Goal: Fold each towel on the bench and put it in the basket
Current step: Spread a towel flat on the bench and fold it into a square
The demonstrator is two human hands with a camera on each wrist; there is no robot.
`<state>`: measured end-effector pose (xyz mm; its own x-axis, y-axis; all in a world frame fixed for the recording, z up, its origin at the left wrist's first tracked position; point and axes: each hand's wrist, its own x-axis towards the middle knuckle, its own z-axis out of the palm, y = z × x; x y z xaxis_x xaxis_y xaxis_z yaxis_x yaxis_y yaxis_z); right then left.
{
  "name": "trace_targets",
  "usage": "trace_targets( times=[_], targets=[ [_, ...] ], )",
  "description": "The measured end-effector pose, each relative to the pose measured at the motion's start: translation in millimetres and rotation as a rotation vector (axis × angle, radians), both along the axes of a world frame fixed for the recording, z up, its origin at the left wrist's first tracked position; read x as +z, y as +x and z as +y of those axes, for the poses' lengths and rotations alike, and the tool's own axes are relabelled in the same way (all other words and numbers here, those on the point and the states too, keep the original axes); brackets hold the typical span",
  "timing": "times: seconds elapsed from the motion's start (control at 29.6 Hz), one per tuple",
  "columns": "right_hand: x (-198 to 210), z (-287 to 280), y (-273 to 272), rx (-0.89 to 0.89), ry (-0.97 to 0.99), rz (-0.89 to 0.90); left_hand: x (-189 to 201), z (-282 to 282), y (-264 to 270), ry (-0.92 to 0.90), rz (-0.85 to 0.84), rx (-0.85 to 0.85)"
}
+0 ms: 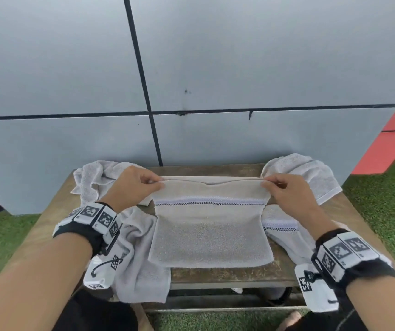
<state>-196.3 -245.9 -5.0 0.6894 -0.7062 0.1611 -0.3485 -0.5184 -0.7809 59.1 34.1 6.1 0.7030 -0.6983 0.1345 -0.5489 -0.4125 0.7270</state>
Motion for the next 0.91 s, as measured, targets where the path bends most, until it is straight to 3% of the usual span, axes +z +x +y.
trace_targets(
  times=[0.37,0.57,0.91],
  targets=[
    [13.4,29.2,-55.9,0.016,-0.152,-0.057,19.4,37.3,-60.2,-0.034,-0.159,-0.026],
    [19.6,37.6,-65.6,0.03,-0.234,-0.031,27.4,45.0,-77.9,-0.093,-0.131,-0.033],
    [21.1,40.3,-64.3,0.032,-0.232,0.013,28.9,56.2,-79.0,0.045,-0.292,-0.099]
  ],
)
